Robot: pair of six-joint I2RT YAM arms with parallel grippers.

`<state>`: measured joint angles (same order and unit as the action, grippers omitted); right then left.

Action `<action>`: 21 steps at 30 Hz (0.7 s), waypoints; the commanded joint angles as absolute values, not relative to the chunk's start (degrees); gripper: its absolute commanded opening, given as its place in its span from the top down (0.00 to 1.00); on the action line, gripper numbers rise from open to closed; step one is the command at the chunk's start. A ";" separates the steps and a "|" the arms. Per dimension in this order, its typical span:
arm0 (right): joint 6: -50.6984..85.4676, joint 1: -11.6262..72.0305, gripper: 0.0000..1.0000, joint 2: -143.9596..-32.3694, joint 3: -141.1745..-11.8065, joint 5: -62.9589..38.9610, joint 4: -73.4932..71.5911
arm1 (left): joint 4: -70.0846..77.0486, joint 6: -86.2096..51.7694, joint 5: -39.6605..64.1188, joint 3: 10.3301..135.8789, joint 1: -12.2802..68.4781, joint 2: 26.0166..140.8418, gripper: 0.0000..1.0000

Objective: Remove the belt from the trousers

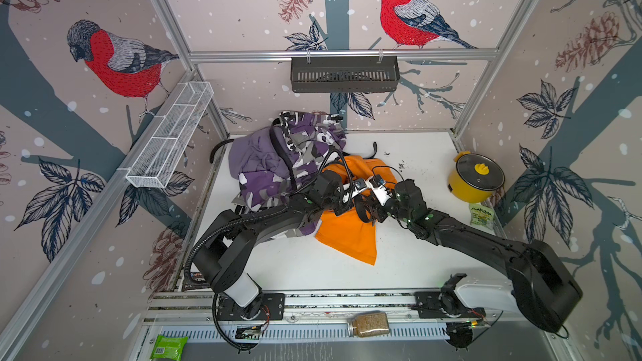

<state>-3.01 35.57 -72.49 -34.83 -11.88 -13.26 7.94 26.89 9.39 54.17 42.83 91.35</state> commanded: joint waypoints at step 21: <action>-4.44 32.07 0.28 -73.93 -34.26 -29.64 -13.08 | 9.40 21.80 9.05 50.55 42.53 88.50 1.00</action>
<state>-3.05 31.83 -72.62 -34.37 -23.18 -12.73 8.43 23.94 8.97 51.35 42.54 88.99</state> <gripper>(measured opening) 0.704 0.080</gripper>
